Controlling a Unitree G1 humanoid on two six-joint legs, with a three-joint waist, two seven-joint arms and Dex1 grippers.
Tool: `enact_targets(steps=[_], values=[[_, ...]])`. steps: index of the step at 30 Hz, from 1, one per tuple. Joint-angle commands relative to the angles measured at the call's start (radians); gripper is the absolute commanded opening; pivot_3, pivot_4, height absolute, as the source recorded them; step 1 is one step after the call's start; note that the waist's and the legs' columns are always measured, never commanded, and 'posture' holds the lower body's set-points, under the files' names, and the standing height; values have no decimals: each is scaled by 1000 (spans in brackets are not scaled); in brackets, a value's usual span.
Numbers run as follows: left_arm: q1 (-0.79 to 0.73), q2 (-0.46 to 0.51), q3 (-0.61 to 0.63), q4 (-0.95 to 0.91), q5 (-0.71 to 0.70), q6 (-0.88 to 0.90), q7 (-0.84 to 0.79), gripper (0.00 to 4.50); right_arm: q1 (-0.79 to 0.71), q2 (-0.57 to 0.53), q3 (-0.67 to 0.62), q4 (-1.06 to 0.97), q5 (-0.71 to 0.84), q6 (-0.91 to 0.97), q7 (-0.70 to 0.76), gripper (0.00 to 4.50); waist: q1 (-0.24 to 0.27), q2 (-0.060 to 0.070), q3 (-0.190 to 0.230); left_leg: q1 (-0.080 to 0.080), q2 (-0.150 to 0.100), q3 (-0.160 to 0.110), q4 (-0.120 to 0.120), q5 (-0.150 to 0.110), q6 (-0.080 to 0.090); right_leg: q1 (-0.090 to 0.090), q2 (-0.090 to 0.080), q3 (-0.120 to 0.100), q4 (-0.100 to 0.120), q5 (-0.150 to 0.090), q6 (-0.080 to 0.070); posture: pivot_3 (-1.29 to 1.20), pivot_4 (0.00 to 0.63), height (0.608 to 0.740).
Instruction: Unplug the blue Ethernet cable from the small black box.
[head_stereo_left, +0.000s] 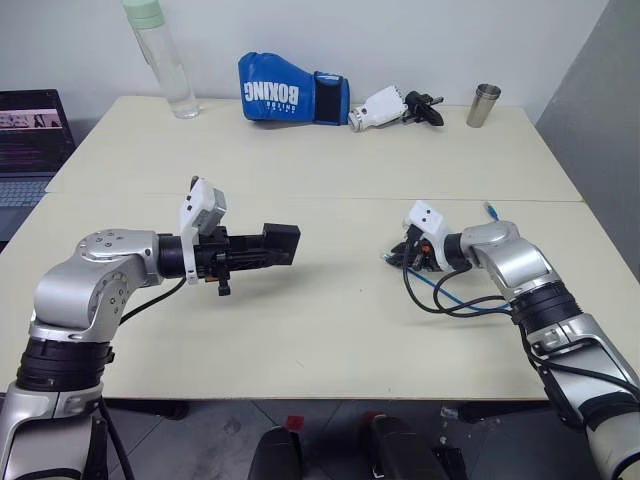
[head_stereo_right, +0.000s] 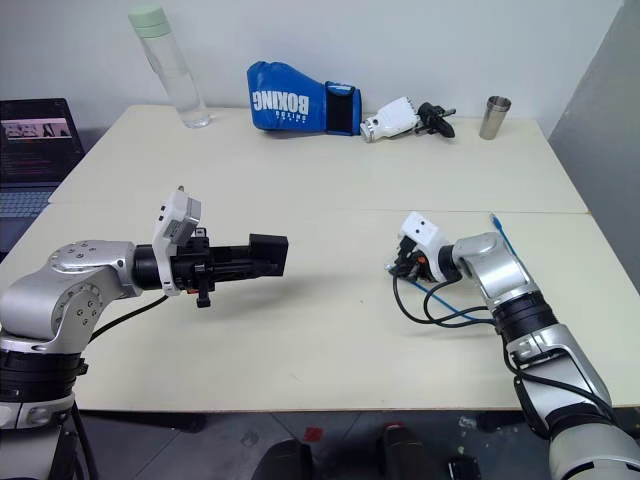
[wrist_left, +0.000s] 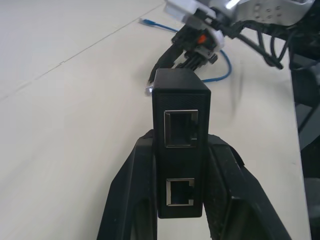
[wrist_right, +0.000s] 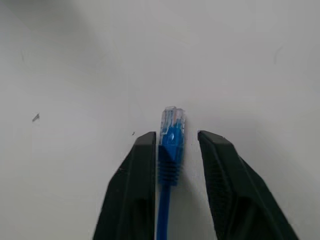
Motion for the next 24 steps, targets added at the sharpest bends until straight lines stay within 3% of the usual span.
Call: enact_targets(steps=[1, 6, 10, 17, 24], values=[[-3, -7, 47, -4, 14, -38, 39, 796, -3, -13, -37, -74, 11, -3, 21, 2360, 0, 0, 0, 0, 0, 0, 0, 0, 0, 0, 0, 0, 0, 0, 0, 0, 150, 740], [1, -47, 70, 38, 61, -100, 137, 796, -7, -33, -52, -186, 41, 32, 66, 3535, 2, 0, 0, 0, 0, 0, 0, 0, 0, 0, 0, 0, 0, 0, 0, 0, 150, 740], [-10, -182, 113, 153, 173, -260, 378, 796, -33, 34, -97, -323, 108, 91, 30, 4487, 3, 1, 0, 0, 0, 0, 0, 0, 0, 0, 0, 0, 0, 0, 0, 0, 150, 740], [-10, -339, 144, 360, 331, -553, 647, 796, -42, 151, -73, -424, 132, 161, -38, 4500, 10, 0, 0, 0, 0, 0, 0, 0, 0, 0, -1, 0, 0, 0, 0, 0, 150, 740], [-10, -410, 137, 524, 376, -689, 704, 796, -44, 207, -36, -407, 103, 129, -70, 4500, 10, 0, -1, -1, -1, 0, 1, 0, 0, 1, -2, -1, 0, 1, 1, 0, 150, 740]])
